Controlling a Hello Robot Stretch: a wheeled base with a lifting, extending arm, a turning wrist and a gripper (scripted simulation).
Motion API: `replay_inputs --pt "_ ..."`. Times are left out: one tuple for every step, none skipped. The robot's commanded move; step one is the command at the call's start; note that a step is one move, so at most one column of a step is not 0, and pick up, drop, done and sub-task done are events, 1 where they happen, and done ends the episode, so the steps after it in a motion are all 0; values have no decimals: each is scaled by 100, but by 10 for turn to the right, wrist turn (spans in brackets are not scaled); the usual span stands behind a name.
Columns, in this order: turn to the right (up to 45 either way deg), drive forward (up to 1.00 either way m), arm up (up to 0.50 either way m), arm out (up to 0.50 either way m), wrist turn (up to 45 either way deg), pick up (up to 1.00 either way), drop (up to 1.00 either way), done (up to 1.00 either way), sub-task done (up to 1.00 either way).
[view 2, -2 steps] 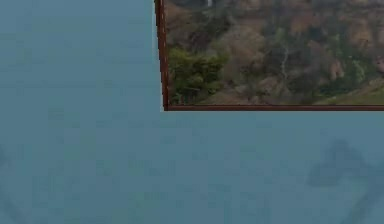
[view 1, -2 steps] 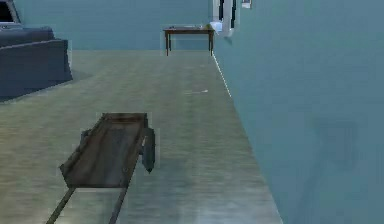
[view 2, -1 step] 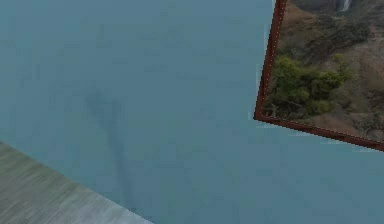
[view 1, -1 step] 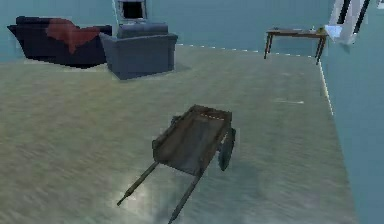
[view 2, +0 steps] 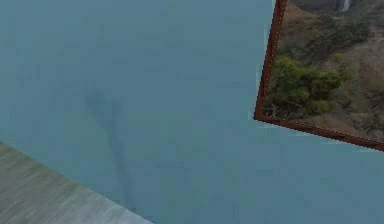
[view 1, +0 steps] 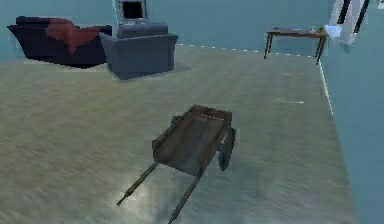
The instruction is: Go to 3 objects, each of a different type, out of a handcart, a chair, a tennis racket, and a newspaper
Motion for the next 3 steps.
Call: replay_inputs --pt "-450 0 0 0 0 0 0 0 0" --pt "-150 0 0 0 0 0 0 0 0" --pt "0 100 0 0 0 0 0 0 0"
